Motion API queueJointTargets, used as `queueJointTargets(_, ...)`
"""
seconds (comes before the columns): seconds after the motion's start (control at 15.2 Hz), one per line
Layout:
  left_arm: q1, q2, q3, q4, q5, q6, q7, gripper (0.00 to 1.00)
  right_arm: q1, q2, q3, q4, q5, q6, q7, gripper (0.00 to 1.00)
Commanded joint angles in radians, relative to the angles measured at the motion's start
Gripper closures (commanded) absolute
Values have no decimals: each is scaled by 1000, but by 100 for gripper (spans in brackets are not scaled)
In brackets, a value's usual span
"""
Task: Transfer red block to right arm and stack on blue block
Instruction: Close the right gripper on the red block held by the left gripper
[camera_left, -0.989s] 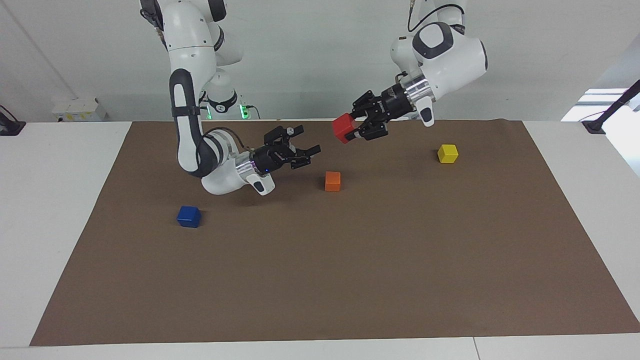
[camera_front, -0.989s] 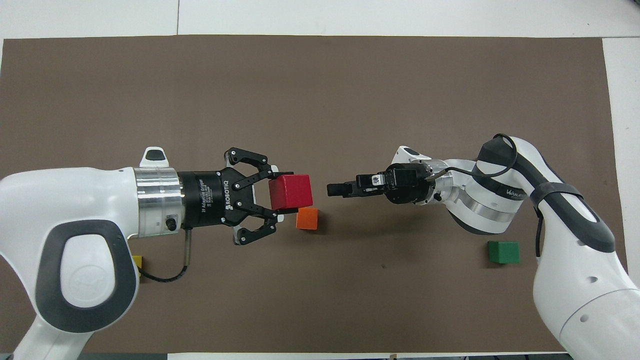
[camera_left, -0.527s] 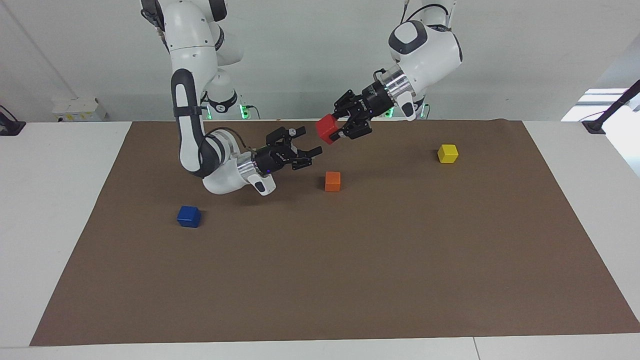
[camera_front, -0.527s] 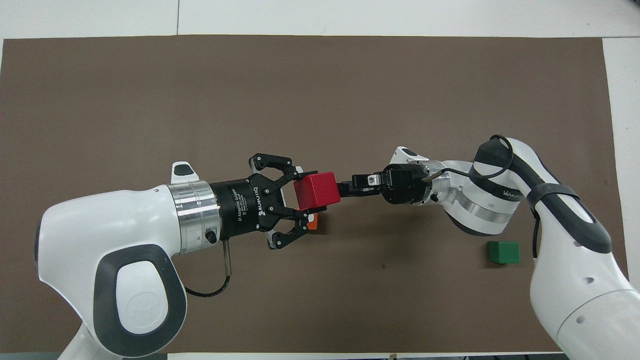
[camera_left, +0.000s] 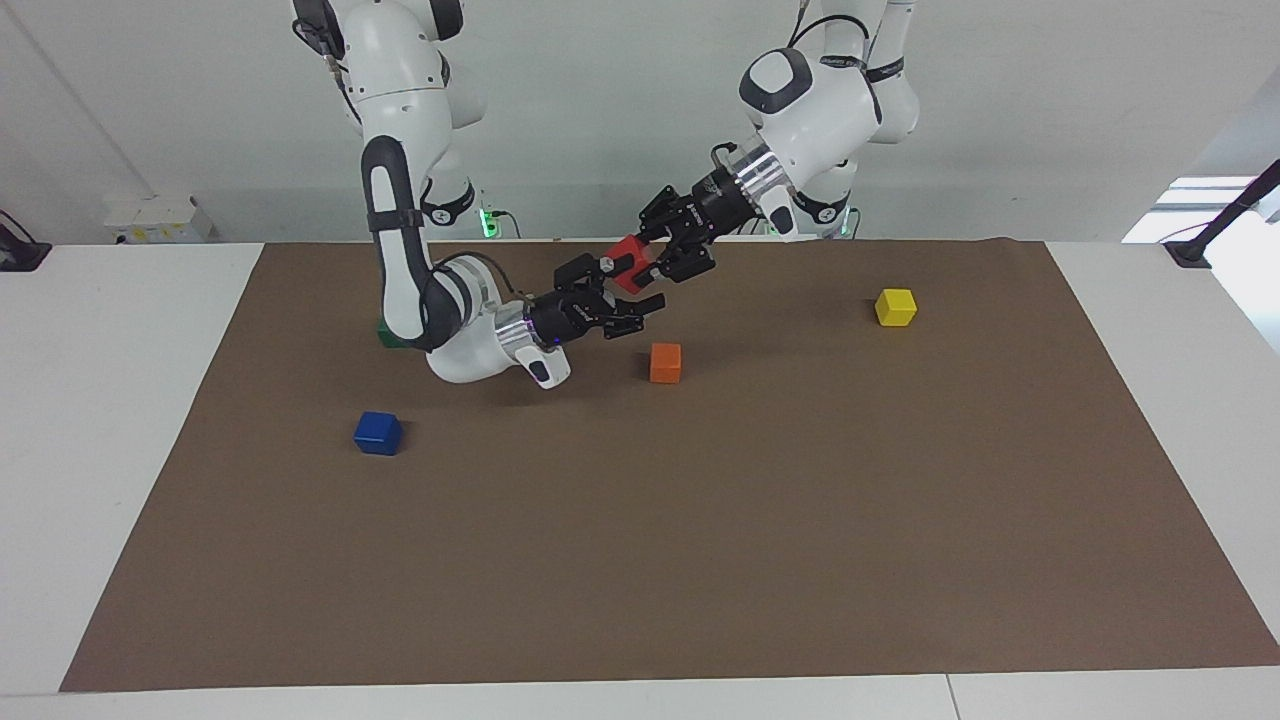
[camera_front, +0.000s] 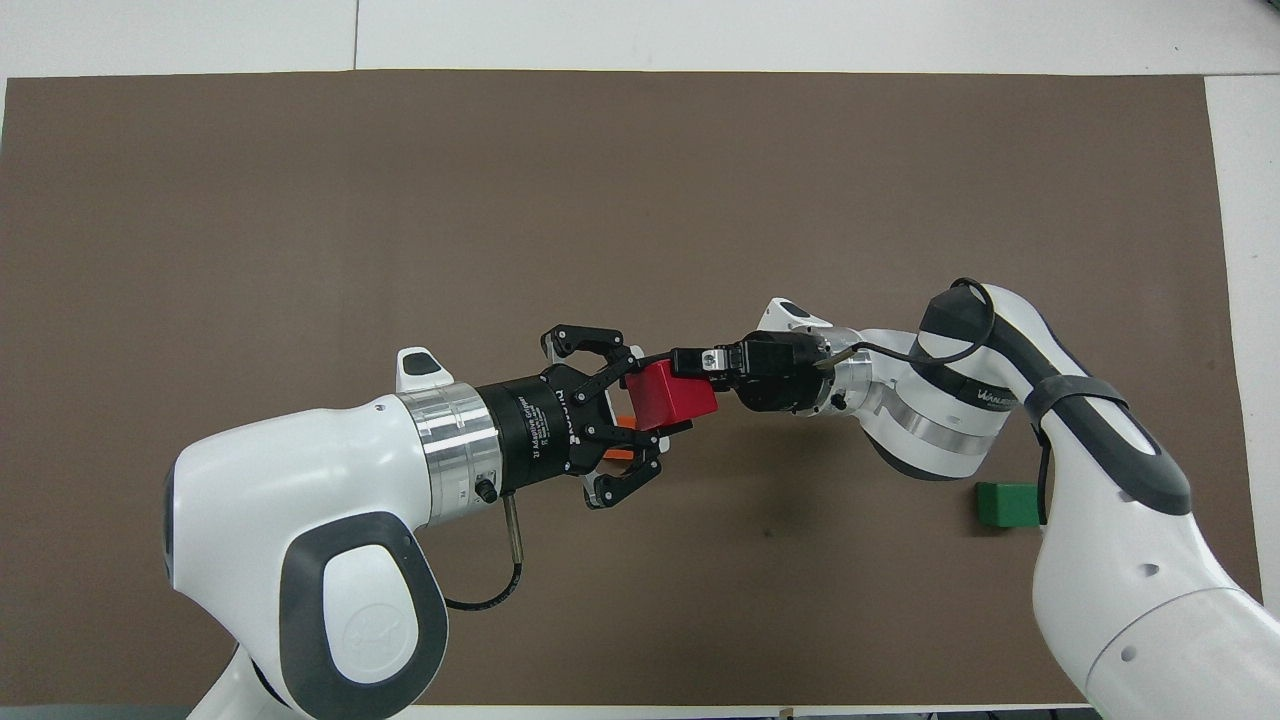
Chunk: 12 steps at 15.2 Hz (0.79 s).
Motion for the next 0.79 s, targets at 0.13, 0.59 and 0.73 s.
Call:
queueJointTargets(0.13,-14,1,13,-8,-35,15,-5,100,11,-18,2,-14,24,32,-27,0)
queueJointTargets(0.59,-7,-1,15,-8,-36,3,-5,100,7,-15,0,-3,18,38,-20,11)
queueJointTargets(0.73,3,-1,15,-8,-36,-2,-5,100,1,-14,-1,1,9,38,-17,28)
